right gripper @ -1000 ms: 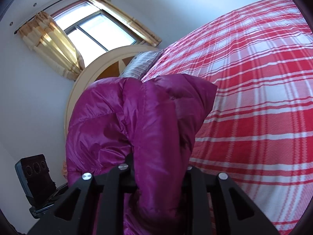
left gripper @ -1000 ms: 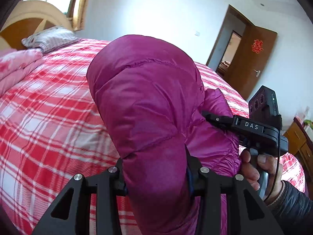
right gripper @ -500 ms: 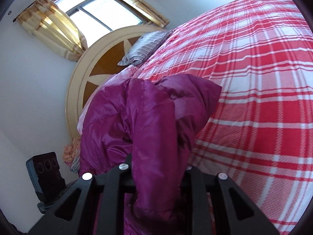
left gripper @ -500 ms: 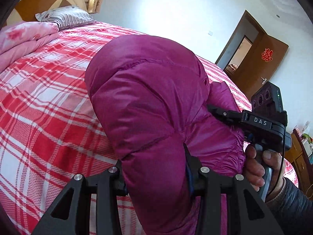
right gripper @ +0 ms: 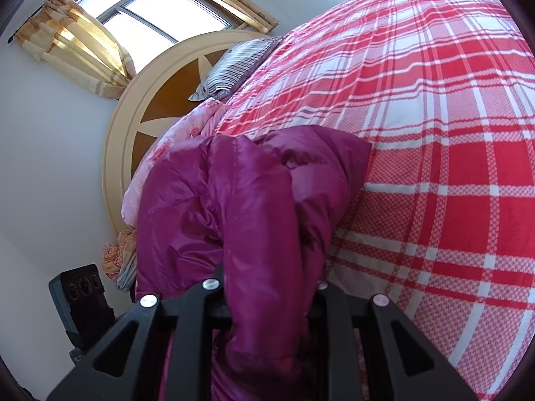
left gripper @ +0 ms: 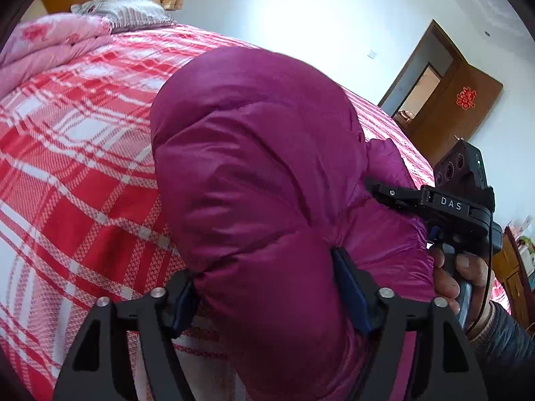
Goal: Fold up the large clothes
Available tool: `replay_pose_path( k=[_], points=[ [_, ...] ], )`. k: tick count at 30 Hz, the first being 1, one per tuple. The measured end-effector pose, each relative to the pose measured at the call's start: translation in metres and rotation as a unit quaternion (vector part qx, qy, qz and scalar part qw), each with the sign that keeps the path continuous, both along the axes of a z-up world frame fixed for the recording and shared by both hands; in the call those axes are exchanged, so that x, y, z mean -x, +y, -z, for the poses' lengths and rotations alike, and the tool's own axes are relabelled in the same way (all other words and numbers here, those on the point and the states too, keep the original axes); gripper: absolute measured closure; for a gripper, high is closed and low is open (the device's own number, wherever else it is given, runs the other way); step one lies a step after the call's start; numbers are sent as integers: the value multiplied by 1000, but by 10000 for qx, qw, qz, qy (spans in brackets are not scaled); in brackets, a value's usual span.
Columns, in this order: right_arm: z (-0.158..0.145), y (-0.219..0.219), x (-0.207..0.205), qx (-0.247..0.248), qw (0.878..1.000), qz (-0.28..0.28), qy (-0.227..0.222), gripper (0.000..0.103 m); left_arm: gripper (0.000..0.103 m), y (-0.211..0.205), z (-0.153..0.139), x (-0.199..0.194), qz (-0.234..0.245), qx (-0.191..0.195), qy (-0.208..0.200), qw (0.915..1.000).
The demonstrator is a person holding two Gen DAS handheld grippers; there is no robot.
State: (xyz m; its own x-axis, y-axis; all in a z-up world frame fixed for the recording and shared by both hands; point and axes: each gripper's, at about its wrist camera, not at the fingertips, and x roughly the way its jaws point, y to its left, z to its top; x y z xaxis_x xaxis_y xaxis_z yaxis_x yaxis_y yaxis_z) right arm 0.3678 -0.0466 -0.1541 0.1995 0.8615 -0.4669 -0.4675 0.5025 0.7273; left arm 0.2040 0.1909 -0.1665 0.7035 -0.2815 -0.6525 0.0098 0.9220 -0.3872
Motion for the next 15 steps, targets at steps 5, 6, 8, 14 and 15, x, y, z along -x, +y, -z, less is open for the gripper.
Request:
replay_pose_path(
  k=[5,6,8,14,15],
  points=[
    [3,2,-3,8,10000,-27,95,79,24,-2,4,3,-1,97,-11,10000],
    [4,2,-3,12,9999,-27,117,79,23,-3,4,3,-5,82,-13,10000],
    [5,3,-4,35,9999,-35,141,79,22,-3,4,4,-8,61,-25,10000],
    [7,9,-4,237,9996,-42,140,78,20,-6,6,5,-15,39,-106,9999],
    [7,10,-3,272,9996,-39,113,77,20,-6,6,5,-14,37,-118,9999]
  ],
)
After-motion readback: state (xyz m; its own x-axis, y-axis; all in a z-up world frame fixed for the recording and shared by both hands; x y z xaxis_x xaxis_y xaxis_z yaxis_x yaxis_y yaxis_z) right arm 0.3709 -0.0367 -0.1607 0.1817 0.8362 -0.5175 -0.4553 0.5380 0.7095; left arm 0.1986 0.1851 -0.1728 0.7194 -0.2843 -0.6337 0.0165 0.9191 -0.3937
